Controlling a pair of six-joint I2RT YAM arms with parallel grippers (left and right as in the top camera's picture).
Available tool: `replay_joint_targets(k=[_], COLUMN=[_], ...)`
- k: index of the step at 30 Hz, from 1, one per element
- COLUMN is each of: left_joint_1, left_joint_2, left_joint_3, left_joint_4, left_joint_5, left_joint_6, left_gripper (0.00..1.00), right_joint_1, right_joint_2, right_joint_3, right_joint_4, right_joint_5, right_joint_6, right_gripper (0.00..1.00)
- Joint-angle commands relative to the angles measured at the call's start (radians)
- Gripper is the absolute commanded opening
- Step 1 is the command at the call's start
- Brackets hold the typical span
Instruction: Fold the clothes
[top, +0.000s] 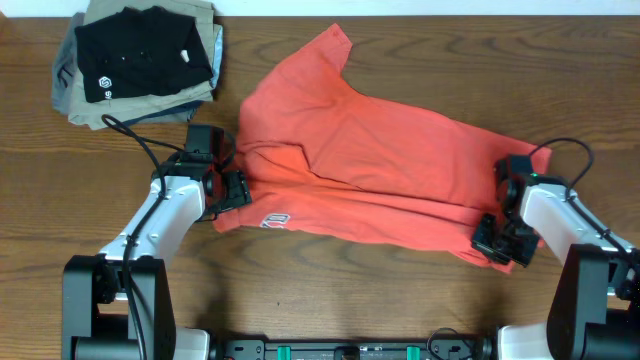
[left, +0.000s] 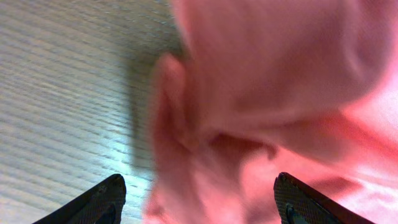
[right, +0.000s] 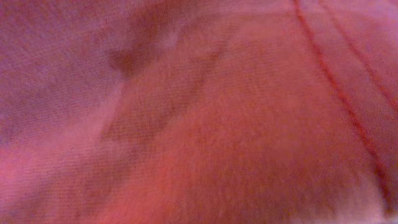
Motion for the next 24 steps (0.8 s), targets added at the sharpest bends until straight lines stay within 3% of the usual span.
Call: replay_joint_targets(k=[1,14,15,16,18,20,24], left_joint_1=[0.001,0.043,0.043,0.043,0.04,0.039,0.038], left_joint_2=[-0.019,-0.042,-0.054,-0.07,-0.112,-0.163,-0.237], left_joint_3=[0.021,0.026,0.029,0.032,0.039,0.04,0.04], left_joint_4=[-0.008,-0.013,-0.018,-0.022,-0.028,-0.028,-0.035], left_joint_5=[-0.073,-0.143,-0.142,-0.142,-0.142,-0.128,-0.021], left_joint_6=[-0.03,-0.095,-0.095,-0.095,-0.095,-0.094,-0.09], left_gripper=[0.78,0.77,0.77,0.77,0.77,0.76,0.69], right_joint_1=[-0.031,-0.032,-0.032,-0.032,-0.032,-0.032,-0.032], right_joint_2=[0.0,-0.177,-0.197,-0.214,-0.239,-0.253,-0.256], right_joint_3=[0.045,0.054,0.054,0.054,0.054,0.054,0.054], right_joint_4=[-0.044,-0.187,-0.188,-0.189,-0.189,-0.192,-0.187], right_joint_5=[0.08,0.119,0.11,0.098,0.072,0.06,0.059], right_joint_6=[0.025,0.133,0.132,0.13,0.116,0.113,0.113], right_gripper=[0.01,0.01,0.08,0.36,0.8,0.94,0.99])
